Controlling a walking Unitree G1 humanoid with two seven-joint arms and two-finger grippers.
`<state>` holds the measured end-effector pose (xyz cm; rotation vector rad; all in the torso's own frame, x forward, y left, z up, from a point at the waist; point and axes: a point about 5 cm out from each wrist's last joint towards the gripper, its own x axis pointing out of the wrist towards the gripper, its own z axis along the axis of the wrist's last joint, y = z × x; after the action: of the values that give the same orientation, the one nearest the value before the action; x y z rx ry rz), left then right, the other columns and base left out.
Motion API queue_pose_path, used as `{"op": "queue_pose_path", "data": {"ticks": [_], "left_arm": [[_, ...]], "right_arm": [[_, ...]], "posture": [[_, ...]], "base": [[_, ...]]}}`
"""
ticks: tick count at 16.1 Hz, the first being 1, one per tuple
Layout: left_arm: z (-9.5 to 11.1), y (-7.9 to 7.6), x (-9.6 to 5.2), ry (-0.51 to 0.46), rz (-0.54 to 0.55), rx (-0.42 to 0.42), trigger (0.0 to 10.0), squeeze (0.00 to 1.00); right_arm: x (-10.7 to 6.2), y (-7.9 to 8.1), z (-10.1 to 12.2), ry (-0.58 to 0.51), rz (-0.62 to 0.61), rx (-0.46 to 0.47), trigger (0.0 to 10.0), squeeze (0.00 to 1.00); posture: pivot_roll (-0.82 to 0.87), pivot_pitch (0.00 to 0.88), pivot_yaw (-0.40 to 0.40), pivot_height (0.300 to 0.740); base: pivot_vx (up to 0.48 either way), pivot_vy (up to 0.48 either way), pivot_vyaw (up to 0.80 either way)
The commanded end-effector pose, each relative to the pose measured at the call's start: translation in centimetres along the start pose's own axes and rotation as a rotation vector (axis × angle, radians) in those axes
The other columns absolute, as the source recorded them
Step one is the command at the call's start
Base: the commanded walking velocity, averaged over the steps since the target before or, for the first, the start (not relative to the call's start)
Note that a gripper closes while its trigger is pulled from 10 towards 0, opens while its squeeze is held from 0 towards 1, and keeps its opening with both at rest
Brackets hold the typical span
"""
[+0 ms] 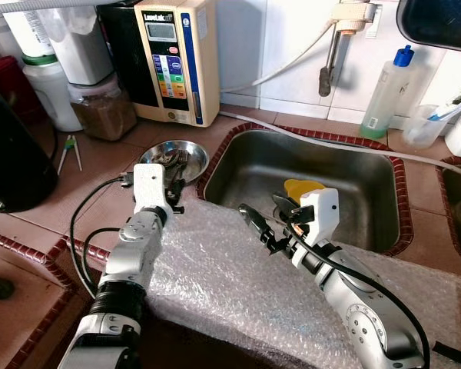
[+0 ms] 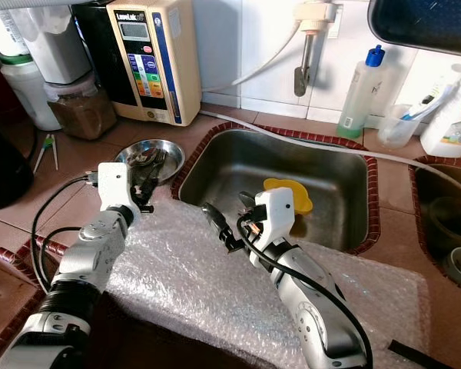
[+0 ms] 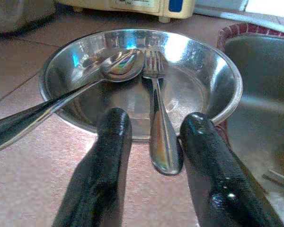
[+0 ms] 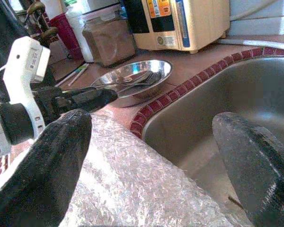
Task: Kitchen organization
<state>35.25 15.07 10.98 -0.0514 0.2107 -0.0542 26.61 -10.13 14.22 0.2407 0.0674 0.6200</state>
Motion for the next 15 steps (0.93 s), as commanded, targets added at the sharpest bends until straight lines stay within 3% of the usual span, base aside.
{"op": "queue_pose_path", "data": {"ticks": [1,8,11,15], "left_arm": [[-0.2,0.6,0.0,0.019,0.018,0.008,0.0,0.0],[0.0,3.8,-0.2,0.065,0.038,0.07,0.0,0.0],[0.1,4.0,-0.3,0.079,0.022,0.078,0.0,0.0],[0.6,2.7,-0.7,0.055,-0.054,0.083,0.0,0.0]], "right_arm": [[0.1,0.3,0.4,-0.016,0.017,0.003,10.0,0.0],[0.2,0.2,0.4,-0.01,0.013,0.003,10.0,0.0],[0.2,0.1,0.4,-0.01,0.011,0.002,10.0,0.0],[0.2,0.1,0.4,-0.009,0.014,0.005,10.0,0.0]], "posture": [[-0.14,0.0,0.076,0.74],[-0.14,0.0,0.07,0.74],[-0.14,0.0,0.069,0.74],[-0.14,0.0,0.066,0.74]], "base": [[0.0,0.0,0.0],[0.0,0.0,0.0],[0.0,0.0,0.0],[0.0,0.0,0.0]]}}
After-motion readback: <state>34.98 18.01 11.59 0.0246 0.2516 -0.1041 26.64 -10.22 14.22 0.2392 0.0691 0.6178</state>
